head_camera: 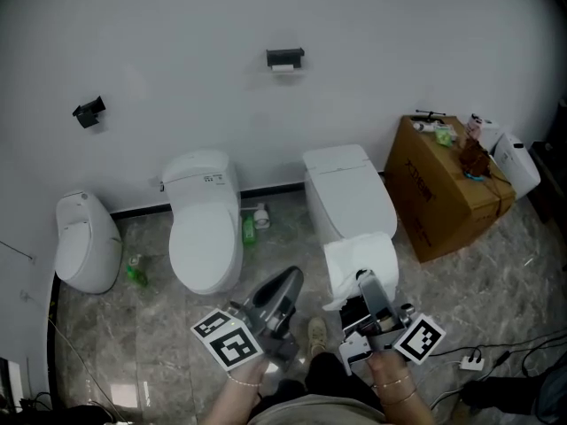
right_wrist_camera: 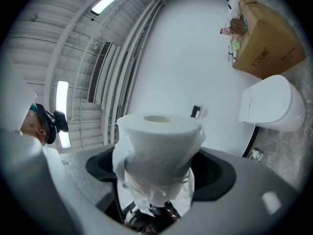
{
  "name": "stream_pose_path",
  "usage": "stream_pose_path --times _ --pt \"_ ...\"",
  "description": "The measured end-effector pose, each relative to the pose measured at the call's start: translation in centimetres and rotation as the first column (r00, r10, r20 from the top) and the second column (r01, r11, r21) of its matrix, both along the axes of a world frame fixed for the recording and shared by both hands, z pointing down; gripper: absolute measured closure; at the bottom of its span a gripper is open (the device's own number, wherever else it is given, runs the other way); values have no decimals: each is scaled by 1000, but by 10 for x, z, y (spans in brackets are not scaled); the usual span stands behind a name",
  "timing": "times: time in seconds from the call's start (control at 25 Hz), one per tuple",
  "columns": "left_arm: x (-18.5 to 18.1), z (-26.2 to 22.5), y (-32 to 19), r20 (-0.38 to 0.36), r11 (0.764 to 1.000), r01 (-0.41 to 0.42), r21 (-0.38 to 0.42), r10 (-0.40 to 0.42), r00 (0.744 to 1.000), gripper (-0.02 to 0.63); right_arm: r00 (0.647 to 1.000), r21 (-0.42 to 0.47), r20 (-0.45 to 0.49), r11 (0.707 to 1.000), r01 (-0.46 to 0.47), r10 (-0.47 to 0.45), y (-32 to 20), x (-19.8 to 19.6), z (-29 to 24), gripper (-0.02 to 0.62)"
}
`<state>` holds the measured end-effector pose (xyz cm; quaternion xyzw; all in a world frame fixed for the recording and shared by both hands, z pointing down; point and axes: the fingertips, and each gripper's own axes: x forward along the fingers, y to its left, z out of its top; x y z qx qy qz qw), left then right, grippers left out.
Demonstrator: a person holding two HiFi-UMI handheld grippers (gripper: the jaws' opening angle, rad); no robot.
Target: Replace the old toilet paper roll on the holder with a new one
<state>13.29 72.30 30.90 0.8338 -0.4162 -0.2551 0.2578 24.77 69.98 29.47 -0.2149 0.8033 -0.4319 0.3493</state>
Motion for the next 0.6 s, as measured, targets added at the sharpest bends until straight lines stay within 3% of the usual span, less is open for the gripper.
stream_pose_path --times 0.16,0.6 --pt "-16 9 -45 -2 1000 12 -25 -12 1000 604 1000 -6 -14 1000 2 -2 -48 -9 2 169" --pt "-37 -1 -202 -92 998 47 -43 -51 994 603 999 8 33 1000 29 -29 -214 -31 -13 170"
